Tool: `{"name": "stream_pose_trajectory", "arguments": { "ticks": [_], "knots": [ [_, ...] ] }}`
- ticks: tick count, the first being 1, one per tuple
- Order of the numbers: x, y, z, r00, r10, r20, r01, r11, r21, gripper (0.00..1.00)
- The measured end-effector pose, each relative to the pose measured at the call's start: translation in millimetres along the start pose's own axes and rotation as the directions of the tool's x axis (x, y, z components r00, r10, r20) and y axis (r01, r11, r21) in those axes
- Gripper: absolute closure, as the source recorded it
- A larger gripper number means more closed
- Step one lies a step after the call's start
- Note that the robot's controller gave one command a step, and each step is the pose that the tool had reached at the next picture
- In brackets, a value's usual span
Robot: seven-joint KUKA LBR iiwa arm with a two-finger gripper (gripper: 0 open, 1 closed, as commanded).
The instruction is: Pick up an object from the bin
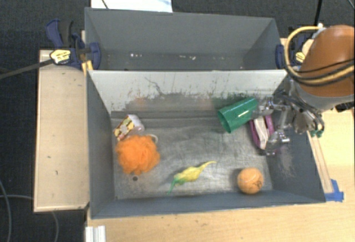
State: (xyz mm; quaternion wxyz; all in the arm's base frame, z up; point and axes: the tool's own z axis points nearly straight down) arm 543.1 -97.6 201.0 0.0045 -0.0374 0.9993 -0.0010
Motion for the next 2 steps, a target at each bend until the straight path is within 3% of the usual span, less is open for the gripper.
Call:
{"name": "stream_pose_trajectory", "arguments": {
  "ticks": [1,2],
  "knots": [
    [18.2,-8,48,0.971,-0.238,-0.003,0.238,0.971,-0.003,0.00],
    [25.5,25,51,0.940,-0.341,-0.007,0.340,0.940,-0.005,0.00]
  ]
}}
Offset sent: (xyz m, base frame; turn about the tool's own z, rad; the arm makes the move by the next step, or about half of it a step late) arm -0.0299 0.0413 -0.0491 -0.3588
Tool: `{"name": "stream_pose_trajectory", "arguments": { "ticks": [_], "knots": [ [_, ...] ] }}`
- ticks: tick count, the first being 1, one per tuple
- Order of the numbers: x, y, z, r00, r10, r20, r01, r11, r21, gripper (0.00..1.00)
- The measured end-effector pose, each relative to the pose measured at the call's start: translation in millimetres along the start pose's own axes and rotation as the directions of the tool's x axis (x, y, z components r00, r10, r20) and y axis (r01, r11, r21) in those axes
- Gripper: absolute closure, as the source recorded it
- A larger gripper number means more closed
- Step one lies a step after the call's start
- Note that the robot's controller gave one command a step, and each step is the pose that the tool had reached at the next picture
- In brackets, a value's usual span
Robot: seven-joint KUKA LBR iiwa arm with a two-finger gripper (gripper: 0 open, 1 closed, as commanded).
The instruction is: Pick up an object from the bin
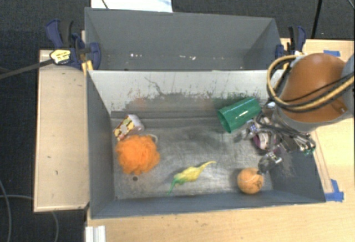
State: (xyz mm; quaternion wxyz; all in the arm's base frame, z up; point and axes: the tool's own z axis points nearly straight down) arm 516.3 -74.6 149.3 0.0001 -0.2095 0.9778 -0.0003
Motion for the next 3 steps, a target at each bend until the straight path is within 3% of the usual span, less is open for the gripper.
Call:
{"name": "stream_pose_trajectory", "arguments": {
  "ticks": [1,2,3],
  "knots": [
    [17.7,-13,31,0.996,-0.091,0.009,0.091,0.996,0.004,0.00],
    [56.8,-46,74,0.990,-0.139,0.005,0.139,0.990,0.005,1.00],
    [56.7,-46,74,0.990,-0.144,0.005,0.144,0.990,0.005,1.00]
  ]
}}
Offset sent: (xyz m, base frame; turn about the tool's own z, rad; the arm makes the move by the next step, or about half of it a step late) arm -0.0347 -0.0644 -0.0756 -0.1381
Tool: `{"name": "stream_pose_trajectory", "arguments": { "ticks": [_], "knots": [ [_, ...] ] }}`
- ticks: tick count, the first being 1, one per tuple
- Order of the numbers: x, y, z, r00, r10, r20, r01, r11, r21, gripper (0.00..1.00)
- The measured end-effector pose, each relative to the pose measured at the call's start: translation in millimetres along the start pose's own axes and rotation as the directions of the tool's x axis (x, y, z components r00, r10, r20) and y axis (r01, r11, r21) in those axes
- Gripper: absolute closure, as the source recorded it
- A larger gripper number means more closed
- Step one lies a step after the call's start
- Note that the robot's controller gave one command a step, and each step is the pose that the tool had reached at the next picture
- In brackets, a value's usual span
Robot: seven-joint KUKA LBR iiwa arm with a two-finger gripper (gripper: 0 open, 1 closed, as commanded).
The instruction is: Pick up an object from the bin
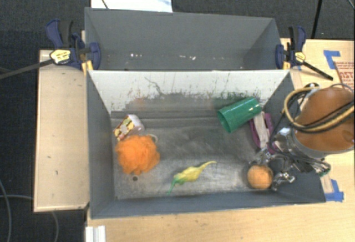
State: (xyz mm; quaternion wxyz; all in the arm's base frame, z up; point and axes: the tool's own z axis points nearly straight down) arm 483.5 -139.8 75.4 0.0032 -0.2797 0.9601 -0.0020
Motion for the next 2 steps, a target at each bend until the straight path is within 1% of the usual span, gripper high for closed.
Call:
{"name": "stream_pose_trajectory", "arguments": {
  "ticks": [2],
  "knots": [
    [-0.1,0.0,0.0,1.000,-0.009,0.001,0.009,1.000,0.001,1.00]
  ]
}}
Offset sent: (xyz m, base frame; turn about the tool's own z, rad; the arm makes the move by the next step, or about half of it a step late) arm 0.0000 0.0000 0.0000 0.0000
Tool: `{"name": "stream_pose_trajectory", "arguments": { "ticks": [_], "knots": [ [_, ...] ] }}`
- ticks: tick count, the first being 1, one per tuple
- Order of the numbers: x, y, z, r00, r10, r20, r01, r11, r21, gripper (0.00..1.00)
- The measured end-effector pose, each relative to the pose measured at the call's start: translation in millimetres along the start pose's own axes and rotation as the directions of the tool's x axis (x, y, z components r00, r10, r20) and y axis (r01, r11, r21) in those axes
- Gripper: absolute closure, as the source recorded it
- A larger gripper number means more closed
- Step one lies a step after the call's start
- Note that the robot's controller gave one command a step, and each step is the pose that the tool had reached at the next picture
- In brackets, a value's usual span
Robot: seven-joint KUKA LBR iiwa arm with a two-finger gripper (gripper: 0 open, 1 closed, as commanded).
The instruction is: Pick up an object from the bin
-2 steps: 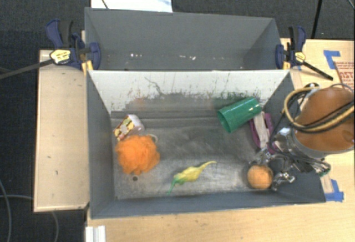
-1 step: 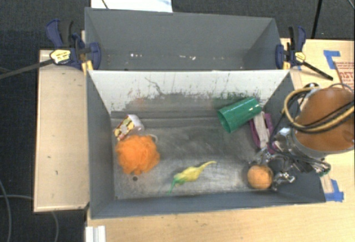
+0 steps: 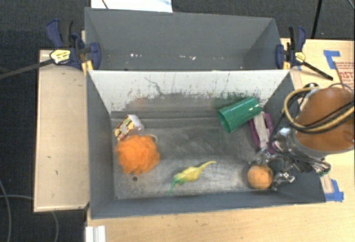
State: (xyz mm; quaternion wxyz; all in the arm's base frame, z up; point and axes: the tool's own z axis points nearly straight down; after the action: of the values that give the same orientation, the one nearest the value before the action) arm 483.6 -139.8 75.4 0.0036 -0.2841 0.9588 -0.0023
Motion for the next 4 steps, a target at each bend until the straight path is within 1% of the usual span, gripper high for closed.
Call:
{"name": "stream_pose_trajectory", "arguments": {
  "ticks": [4],
  "knots": [
    [-0.1,0.0,0.0,1.000,-0.011,0.001,0.011,1.000,0.001,1.00]
  ]
}}
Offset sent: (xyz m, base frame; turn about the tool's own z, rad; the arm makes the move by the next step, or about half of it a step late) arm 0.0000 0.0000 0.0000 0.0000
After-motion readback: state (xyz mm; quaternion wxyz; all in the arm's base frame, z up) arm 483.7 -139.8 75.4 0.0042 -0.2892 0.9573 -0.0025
